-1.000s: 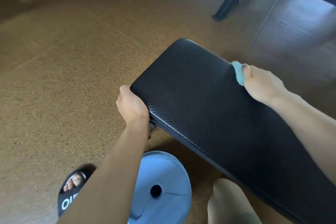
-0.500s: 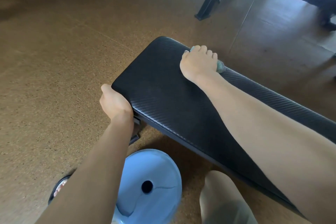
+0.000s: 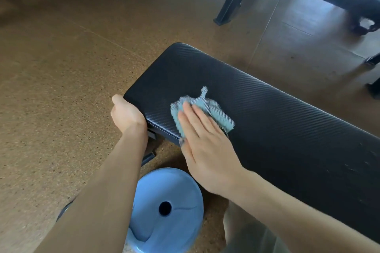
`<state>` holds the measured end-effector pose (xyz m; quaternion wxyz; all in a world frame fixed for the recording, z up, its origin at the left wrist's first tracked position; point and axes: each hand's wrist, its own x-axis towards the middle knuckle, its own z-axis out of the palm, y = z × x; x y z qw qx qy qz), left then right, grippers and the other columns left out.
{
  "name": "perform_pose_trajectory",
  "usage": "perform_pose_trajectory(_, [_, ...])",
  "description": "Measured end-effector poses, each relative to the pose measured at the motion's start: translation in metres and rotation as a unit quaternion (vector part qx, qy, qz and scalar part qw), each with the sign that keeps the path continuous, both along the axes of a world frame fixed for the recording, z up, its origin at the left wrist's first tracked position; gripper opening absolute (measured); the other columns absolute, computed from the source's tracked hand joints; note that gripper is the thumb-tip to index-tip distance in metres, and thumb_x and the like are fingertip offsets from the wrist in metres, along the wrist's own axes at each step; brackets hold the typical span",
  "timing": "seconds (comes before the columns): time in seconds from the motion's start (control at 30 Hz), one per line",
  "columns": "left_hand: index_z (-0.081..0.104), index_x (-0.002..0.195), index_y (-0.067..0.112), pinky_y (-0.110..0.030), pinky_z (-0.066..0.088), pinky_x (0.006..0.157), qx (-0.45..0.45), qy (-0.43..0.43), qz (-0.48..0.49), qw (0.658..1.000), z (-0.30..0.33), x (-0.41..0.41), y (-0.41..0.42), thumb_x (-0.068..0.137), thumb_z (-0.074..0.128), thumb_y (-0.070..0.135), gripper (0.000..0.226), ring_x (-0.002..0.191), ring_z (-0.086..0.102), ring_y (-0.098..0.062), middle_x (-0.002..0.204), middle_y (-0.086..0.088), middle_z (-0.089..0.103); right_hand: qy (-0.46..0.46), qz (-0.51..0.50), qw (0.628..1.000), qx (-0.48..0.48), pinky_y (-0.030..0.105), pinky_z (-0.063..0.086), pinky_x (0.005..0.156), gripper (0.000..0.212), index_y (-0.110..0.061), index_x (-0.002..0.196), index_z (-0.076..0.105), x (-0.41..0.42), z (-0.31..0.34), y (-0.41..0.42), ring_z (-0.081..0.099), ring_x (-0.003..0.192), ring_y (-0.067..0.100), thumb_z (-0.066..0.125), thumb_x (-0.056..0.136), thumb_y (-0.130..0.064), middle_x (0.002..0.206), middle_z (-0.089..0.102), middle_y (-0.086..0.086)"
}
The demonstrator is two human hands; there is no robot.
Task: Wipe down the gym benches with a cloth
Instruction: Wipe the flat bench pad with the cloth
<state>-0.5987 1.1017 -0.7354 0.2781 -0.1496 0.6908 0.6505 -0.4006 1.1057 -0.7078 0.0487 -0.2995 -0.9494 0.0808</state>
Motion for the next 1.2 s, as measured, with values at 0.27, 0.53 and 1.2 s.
perform_pose_trajectory(0.27, [0.059,0.08,0.019,-0.034,0.041,0.074,-0.083,0.062,-0.023,0.994,0.008,-0.002,-0.001,0.098,0.032,0.032,0.035,0.077,0.054,-0.021,0.088,-0.001,0.061,-0.049,0.102,0.993,0.017,0.038,0.004,0.129,0.062,-0.01,0.164,0.015,-0.055,-0.001,0.05,0.004,0.159,0.022,0.016,0.108,-0.037,0.173,0.008,0.007])
perform_pose_trajectory(0.53, [0.049,0.146,0.015,-0.049,0.037,0.114,-0.235,0.198,-0.154,0.939,0.011,-0.015,-0.012,0.104,0.02,0.033,0.054,0.133,0.049,-0.037,0.147,-0.016,0.052,-0.033,0.065,0.997,-0.004,0.039,0.002,0.128,0.058,-0.013,0.164,0.014,-0.064,0.003,0.04,-0.001,0.159,0.021,0.022,0.11,-0.033,0.173,0.004,0.004])
perform_pose_trajectory(1.2, [0.052,0.144,0.0,-0.049,0.038,0.115,-0.167,0.663,-0.591,0.427,0.03,0.226,-0.035,0.108,0.036,0.034,0.053,0.136,0.049,-0.037,0.147,-0.017,0.052,0.094,-0.137,0.979,-0.116,0.033,0.01,0.127,0.049,-0.027,0.156,0.04,0.229,0.025,0.047,0.018,0.157,0.019,0.046,0.108,-0.031,0.167,0.029,-0.002])
